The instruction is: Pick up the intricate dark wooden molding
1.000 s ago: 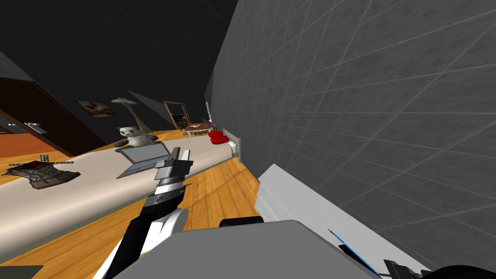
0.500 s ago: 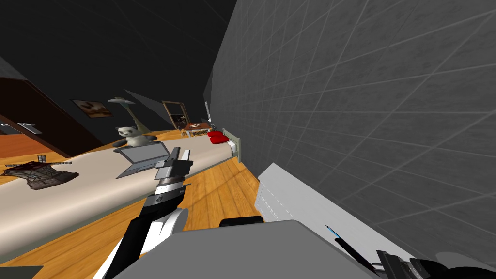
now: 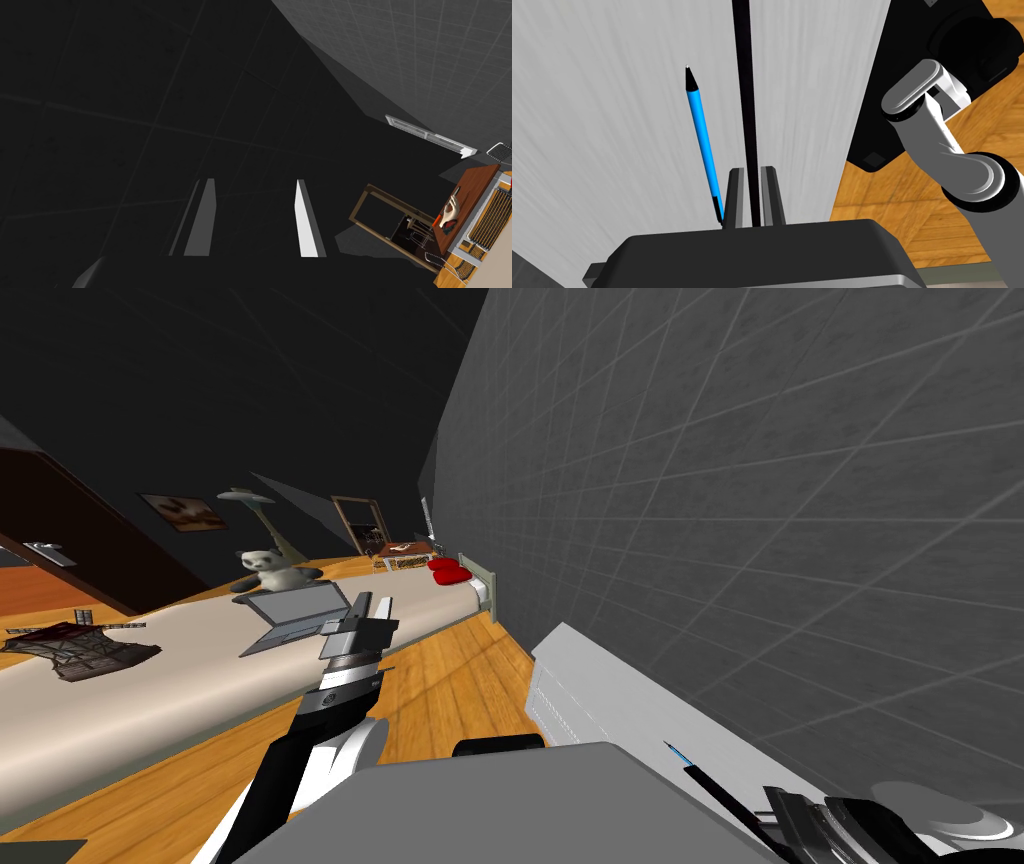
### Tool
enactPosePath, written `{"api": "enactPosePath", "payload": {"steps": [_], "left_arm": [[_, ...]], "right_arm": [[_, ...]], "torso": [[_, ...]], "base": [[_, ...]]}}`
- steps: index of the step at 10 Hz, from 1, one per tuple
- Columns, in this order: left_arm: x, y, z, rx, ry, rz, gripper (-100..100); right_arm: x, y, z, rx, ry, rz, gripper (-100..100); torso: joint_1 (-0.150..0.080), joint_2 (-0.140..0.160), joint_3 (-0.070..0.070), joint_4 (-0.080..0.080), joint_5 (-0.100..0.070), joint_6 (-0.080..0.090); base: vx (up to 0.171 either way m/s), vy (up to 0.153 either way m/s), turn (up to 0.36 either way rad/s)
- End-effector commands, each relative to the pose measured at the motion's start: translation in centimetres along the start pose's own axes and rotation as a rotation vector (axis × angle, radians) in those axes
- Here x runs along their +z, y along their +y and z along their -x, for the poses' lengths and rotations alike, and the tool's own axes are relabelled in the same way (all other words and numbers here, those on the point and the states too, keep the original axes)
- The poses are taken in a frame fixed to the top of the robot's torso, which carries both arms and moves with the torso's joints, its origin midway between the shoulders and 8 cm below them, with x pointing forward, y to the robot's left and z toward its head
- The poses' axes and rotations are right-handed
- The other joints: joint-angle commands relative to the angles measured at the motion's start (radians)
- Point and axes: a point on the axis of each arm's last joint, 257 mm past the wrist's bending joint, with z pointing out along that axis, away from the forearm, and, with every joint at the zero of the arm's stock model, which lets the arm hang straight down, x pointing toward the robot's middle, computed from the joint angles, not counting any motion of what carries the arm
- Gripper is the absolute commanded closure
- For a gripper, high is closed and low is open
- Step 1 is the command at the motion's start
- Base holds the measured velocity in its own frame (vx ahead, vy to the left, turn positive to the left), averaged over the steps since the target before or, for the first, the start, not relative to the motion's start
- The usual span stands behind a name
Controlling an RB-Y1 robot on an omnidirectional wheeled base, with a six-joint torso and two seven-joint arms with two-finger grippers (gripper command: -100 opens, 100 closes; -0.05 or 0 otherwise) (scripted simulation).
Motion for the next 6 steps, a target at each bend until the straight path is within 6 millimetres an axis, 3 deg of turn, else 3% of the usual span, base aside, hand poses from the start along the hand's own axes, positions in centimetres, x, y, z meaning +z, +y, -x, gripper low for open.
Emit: {"api": "enactPosePath", "payload": {"steps": [1,5,6], "left_arm": [[0.0,0.0,0.0,0.0,0.0,0.0,0],[0.0,0.0,0.0,0.0,0.0,0.0,0],[0.0,0.0,0.0,0.0,0.0,0.0,0]], "right_arm": [[-0.6,-1.0,0.7,0.0,-0.004,-0.009,100],[-0.9,-1.3,1.0,-0.003,0.003,-0.004,100],[-0.9,-1.4,1.1,-0.002,0.003,-0.005,0]], "torso": [[0.0,0.0,0.0,0.0,0.0,0.0],[0.001,0.0,0.0,0.0,0.001,0.0],[0.001,-0.001,0.0,0.0,0.0,0.001]], "base": [[-0.044,0.008,-0.023],[-0.025,0.007,-0.016],[0.0,0.0,0.0]]}}
